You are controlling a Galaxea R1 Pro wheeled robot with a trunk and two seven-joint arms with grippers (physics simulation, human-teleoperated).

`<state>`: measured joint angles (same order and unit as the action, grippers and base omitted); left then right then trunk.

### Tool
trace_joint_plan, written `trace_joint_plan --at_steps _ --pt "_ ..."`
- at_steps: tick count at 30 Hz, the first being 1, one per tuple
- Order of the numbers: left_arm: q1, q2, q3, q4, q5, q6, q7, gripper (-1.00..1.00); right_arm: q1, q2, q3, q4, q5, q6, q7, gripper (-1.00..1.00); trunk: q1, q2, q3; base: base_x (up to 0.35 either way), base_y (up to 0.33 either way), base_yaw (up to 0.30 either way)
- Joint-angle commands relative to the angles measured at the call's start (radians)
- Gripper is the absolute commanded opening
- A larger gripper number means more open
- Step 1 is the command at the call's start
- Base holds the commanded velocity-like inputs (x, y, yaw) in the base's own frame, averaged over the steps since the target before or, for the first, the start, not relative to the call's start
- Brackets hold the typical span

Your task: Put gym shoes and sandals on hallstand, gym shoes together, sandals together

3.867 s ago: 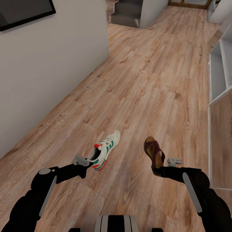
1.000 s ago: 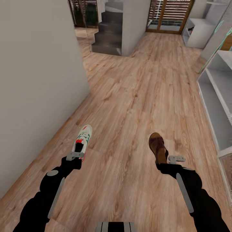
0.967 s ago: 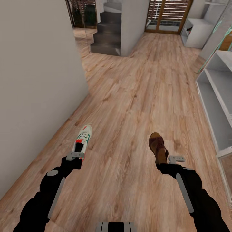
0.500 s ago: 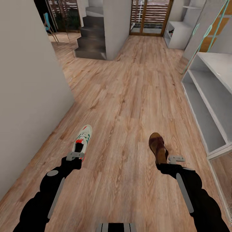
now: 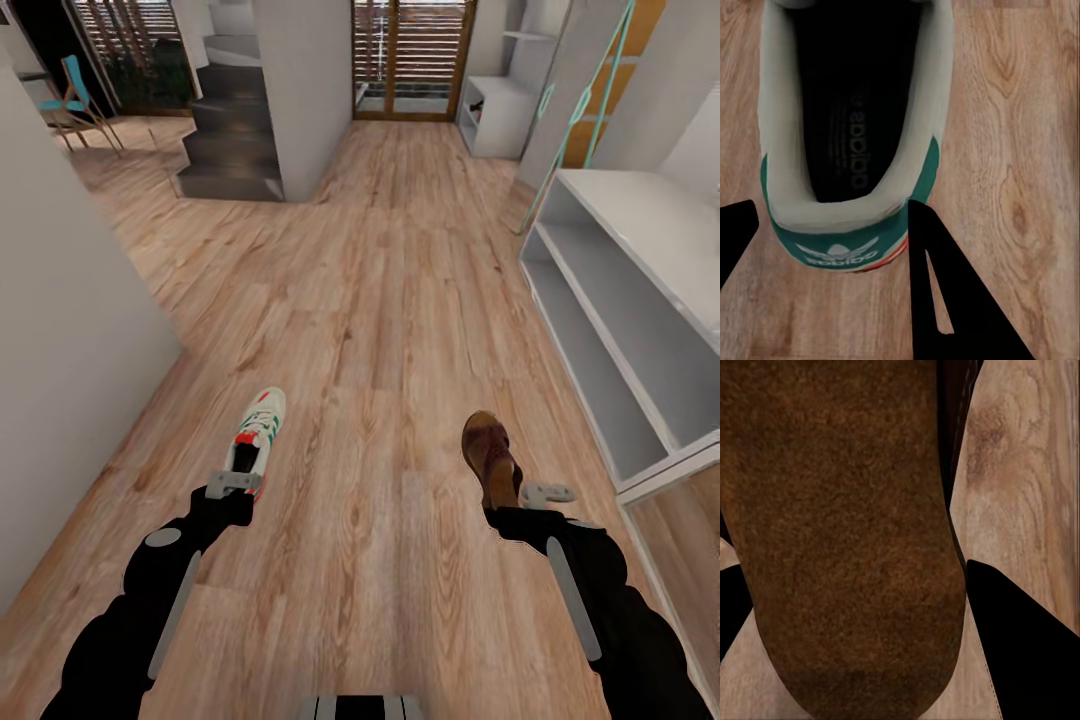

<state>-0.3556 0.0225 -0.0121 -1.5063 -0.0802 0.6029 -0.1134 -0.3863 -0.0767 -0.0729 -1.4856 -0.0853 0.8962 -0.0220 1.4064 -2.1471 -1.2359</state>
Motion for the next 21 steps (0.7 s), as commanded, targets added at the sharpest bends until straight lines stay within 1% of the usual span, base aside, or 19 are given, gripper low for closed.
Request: trace_joint_plan --at_steps 1,7,14,21 --pt "0.000 0.001 0.000 -0.002 -0.009 0.005 -0.006 -1.00 -0.001 0.000 -0.001 -0.001 -0.008 0.004 -0.003 -1.00 0.000 0.000 0.001 0.333 0.000 -0.230" --pt "0.000 0.000 0.000 -0.002 -0.009 0.005 -0.006 -1.00 -0.001 0.000 0.000 -0.001 -0.008 0.004 -0.003 -1.00 0.000 0.000 0.008 0.333 0.000 -0.201" --pt "0.000 -0.001 0.000 -0.002 -0.009 0.005 -0.006 -1.00 -0.001 0.000 -0.001 -0.001 -0.007 0.004 -0.003 -1.00 0.000 0.000 0.017 0.333 0.000 -0.133" --pt "0.000 -0.001 0.000 -0.002 -0.009 0.005 -0.007 -1.00 -0.001 0.000 -0.001 -0.002 -0.007 0.004 -0.004 -1.00 0.000 0.000 0.027 0.333 0.000 -0.042"
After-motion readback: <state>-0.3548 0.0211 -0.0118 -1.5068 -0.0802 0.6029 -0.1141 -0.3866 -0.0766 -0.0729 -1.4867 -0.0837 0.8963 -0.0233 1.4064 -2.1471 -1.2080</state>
